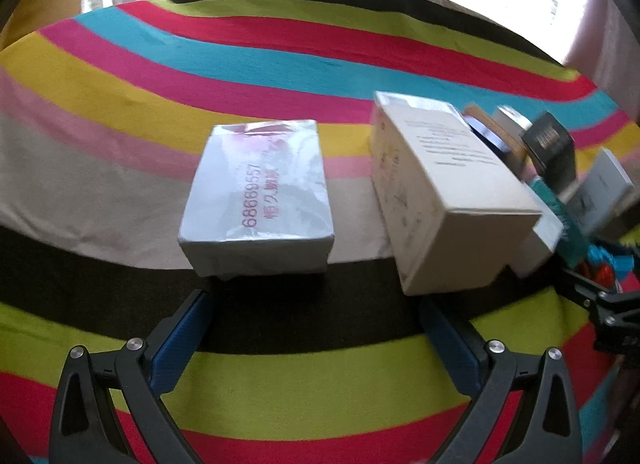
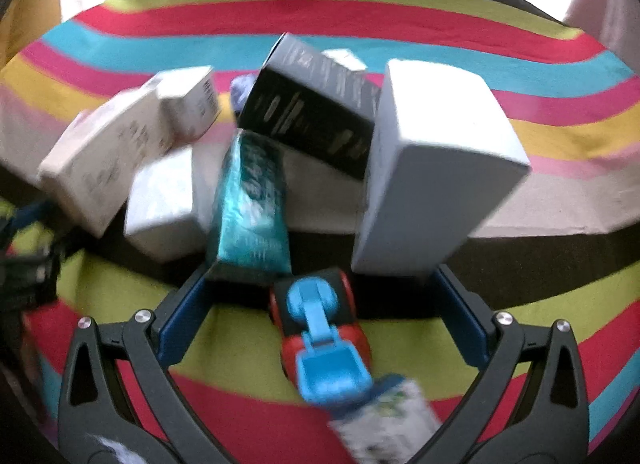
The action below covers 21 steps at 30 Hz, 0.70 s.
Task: Organize rigid objects
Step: 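Grasp the white printed box with the left tool while the right tool grasps the white medicine box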
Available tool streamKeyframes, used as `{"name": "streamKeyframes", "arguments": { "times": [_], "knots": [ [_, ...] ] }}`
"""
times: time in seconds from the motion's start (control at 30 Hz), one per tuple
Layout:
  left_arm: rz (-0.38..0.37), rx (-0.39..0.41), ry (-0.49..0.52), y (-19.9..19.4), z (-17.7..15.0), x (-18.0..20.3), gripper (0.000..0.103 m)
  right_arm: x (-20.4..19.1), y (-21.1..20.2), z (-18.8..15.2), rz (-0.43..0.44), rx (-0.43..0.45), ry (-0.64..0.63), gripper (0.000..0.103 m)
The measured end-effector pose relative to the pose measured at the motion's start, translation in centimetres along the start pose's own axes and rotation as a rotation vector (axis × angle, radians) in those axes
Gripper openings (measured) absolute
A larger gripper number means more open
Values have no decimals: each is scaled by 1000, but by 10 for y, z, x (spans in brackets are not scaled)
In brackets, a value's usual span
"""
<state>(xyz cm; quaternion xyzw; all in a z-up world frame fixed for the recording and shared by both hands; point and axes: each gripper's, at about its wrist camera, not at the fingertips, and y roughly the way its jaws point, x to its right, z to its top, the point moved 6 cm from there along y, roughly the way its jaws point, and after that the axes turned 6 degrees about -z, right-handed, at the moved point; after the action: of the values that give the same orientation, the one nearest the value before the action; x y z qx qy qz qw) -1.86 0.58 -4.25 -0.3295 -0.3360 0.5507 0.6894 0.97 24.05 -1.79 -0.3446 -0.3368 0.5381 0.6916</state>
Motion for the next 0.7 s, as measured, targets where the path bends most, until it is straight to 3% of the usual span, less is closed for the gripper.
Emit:
{"name": "streamKeyframes", "arguments": {
  "times": [0.17,0.37,0.5,0.57,0.7],
  "knots": [
    [-61,-38,89,-15,-16,-12,103,12,-17,-26,87,-67,-145,103],
    [-80,-65,119,-42,-45,-39,103,53,-48,-57,199,-29,-104,103],
    [-71,-86,108,-50,-55,-47,103,59,-54,-81,216,-42,-141,102],
    [-61,-102,98,-53,-58,-46,102,50,-50,-81,163,-27,-200,97],
    [-90,-119,146,-61,-69,-17,89,36,-56,-80,148,15,-235,75]
  ]
}}
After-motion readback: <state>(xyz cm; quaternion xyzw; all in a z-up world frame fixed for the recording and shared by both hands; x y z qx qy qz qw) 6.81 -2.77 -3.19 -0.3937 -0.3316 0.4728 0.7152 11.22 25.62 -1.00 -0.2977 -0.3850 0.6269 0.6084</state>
